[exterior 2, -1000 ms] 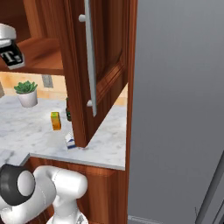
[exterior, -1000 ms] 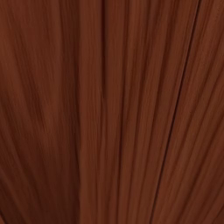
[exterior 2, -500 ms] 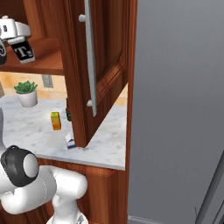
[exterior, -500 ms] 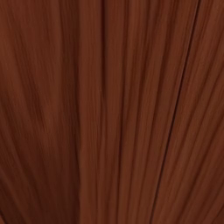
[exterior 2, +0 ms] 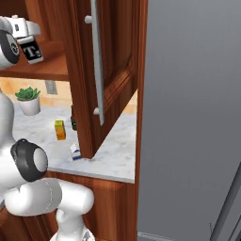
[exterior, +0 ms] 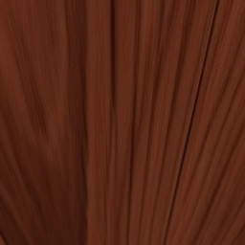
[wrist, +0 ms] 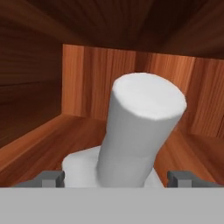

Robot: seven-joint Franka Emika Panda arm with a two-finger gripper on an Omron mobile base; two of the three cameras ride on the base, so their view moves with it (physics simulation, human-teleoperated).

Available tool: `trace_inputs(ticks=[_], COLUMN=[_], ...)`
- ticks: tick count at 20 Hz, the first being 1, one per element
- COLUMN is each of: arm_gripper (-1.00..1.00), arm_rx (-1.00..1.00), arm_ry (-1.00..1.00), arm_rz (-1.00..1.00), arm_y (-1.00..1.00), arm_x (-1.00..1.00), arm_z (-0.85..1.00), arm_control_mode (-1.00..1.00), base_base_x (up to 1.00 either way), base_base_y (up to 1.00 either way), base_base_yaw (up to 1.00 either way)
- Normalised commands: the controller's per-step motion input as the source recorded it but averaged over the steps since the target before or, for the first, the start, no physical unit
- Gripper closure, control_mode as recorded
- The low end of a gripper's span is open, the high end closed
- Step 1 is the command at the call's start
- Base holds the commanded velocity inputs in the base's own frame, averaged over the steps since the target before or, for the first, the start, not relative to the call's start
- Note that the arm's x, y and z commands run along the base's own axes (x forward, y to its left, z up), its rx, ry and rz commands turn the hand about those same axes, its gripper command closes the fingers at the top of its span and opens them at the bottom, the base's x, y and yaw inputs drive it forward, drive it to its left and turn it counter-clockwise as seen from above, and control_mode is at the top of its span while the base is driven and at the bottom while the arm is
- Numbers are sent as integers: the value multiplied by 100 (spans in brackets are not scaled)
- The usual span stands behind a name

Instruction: Sort all alcoholic drinks to one cabinet, and non-alcoholic drinks to the other.

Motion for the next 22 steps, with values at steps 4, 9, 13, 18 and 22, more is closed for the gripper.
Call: trace_inputs(ticks=[4,9,13,18,22], arm_gripper=[-100,-100,-100,-100,-100], arm_rx=[0,0,0,0,0], arm_ry=[0,-2,-4,-9,-5], arm_rz=[0,0,0,1,1], arm_y=[0,0,0,8,39], arm_x=[5,26,16,-6,27], arm_z=[6,0,0,0,-5], arm_control_mode=[-100,-100,-100,-100,-100], base_base_x=[0,0,0,0,0], base_base_y=[0,0,0,0,0], base_base_yaw=[0,0,0,0,0])
